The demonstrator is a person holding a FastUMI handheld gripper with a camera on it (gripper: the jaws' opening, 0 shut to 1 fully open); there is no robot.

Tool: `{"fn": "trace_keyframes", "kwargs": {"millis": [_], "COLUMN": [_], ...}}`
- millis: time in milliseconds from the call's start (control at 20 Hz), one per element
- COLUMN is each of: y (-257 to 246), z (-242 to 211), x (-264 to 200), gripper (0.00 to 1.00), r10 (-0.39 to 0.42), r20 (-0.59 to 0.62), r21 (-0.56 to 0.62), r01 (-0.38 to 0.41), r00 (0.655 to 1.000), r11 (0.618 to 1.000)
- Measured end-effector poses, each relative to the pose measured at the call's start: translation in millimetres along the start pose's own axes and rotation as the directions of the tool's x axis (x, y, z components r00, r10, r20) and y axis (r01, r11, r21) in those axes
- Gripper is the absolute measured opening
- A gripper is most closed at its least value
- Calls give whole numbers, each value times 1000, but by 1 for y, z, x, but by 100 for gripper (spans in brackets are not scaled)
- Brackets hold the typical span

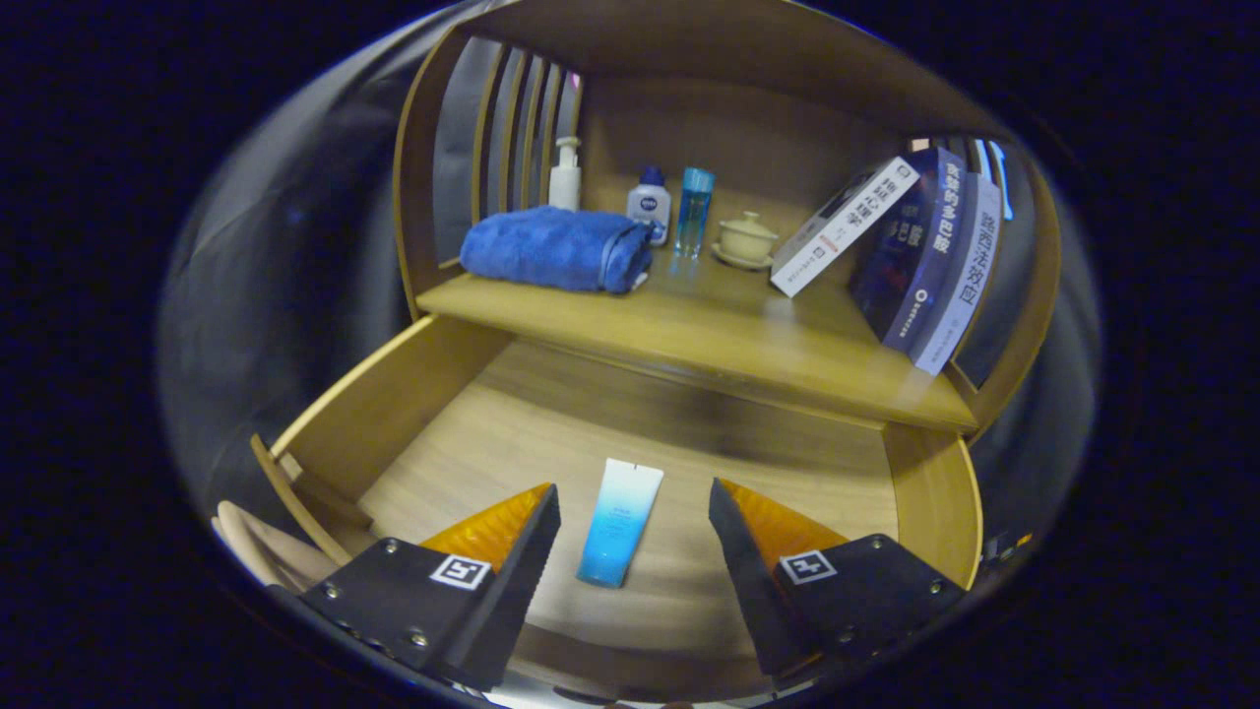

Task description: Pull open the drawer, take out the items inside it, and place them on the countertop above the cabinet.

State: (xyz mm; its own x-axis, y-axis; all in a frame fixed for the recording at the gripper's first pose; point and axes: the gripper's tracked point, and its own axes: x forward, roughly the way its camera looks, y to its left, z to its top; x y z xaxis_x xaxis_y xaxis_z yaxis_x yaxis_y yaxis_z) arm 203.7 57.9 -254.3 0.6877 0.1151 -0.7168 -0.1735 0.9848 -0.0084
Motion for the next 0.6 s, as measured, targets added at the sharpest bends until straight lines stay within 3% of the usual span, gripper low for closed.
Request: {"fn": "trace_keyframes", "kwargs": {"millis": [200, 600], "y": [1, 13], "z": [-10, -20], "x": [21, 42], "gripper": [91, 91], "r10": [10, 98], "r20": [-77, -254], "r21": [-7, 118], "r01": [-10, -70], "r00": [997, 962], "r11": [1000, 991]}}
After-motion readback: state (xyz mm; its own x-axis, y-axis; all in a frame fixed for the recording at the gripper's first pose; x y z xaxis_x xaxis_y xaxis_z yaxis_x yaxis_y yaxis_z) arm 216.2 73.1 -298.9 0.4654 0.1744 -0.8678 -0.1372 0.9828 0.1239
